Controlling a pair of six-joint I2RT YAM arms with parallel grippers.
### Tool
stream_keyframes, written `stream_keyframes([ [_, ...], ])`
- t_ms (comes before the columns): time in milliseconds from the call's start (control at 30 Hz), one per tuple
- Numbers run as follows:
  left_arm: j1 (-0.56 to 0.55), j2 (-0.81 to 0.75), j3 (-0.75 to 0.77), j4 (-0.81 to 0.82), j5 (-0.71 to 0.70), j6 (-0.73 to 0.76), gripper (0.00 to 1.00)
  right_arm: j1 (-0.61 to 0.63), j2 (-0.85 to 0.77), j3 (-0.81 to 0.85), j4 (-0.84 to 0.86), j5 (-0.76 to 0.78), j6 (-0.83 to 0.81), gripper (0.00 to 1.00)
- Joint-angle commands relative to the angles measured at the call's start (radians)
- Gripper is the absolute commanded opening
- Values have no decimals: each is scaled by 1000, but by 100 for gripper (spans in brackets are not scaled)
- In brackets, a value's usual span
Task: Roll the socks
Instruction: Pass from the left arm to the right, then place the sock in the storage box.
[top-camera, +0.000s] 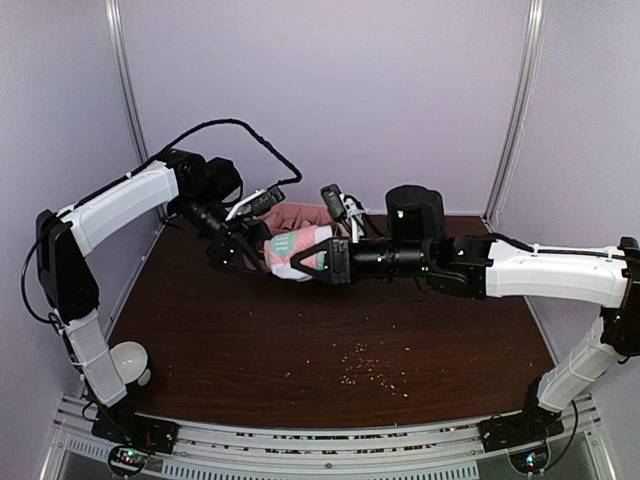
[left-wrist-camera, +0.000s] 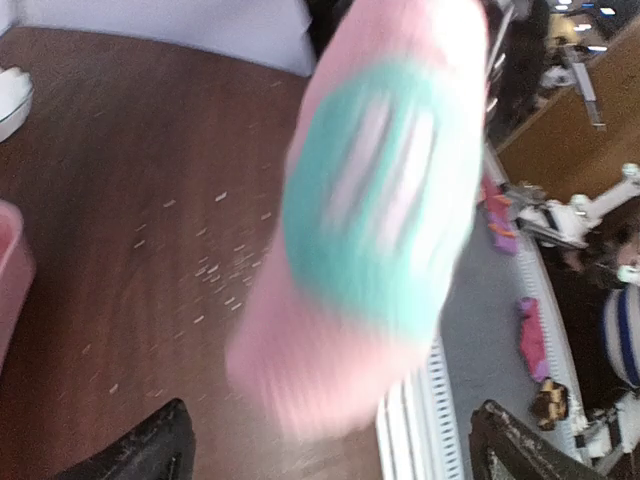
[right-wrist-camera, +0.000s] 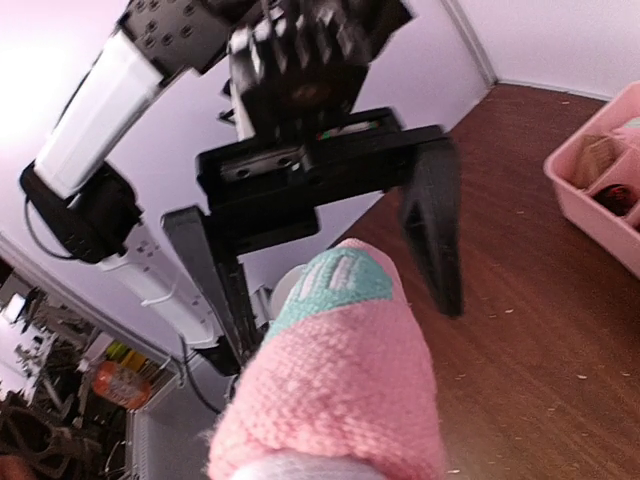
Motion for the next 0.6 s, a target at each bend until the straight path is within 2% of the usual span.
stream_keyframes([
  [0,102,-103,-87,314,-391,-239,98,-104,-14,129,-361,173,-71,0],
  [100,177,-159,-175,417,-511,-273,98,-143,41,231,-520,249,-109,0],
  [267,287,-181,-266,481,-535,-282,98,-198,191,410,-685,399,-97,0],
  [333,314,-196,-312,521,-570,-303,98,-229,256,434,-639,330,-41,0],
  [433,339,-251,-388,602,-628,-319,98,-272,377,513,-567,48,8,0],
  [567,352,-307,-457,662,-678,-325,98,-288,543,705,-783,197,-7,0],
])
